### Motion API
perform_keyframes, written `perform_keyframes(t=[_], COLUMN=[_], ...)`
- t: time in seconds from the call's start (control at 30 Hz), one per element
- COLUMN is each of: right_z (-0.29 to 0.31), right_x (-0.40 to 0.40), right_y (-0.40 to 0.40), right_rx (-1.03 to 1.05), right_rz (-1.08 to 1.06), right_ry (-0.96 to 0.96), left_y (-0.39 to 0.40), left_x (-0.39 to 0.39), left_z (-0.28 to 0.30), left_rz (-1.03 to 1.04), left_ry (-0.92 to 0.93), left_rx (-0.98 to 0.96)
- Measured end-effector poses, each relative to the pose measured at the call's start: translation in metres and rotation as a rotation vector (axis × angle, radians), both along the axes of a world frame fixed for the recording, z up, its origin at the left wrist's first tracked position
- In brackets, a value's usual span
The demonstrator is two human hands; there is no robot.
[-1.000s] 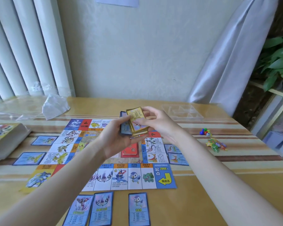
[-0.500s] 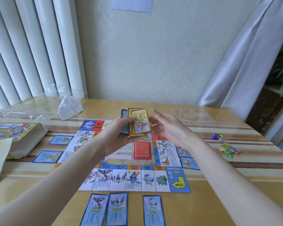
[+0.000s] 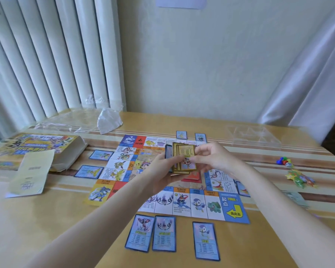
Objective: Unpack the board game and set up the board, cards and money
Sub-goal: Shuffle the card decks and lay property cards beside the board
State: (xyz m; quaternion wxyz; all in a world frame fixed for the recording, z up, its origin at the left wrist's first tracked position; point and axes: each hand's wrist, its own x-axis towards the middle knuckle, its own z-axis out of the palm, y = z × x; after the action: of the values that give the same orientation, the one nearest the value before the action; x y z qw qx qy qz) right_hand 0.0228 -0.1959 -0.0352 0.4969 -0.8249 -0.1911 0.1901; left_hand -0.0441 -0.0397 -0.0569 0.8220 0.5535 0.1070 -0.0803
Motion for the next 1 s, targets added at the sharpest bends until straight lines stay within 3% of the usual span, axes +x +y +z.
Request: perform_keyframes(t=[0.23, 0.47, 0.63, 1.0], right_z=[0.0, -0.016, -0.032, -0.05], right_x=[0.013, 0.058, 0.083, 0.084], right_y=[0.029, 0.158, 0.235, 0.274], right_rx=[0.179, -0.008, -0.098, -0.174], right_rz=[-0.228, -0.077, 0.06, 0.163], right_ry=[-0.016, -0.106, -0.199, -0.244], left_y=[0.049, 0.155, 0.206, 0.211], left_x=[-0.006, -0.009, -0.001, 0.012], left_z=[0.012, 0.014, 0.002, -0.017], left_rz=[0.192, 0.571, 0.727, 0.725], left_ry=[-0.011, -0.057, 0.045, 0.136], left_rx=[-0.017, 0.031, 0.023, 0.003])
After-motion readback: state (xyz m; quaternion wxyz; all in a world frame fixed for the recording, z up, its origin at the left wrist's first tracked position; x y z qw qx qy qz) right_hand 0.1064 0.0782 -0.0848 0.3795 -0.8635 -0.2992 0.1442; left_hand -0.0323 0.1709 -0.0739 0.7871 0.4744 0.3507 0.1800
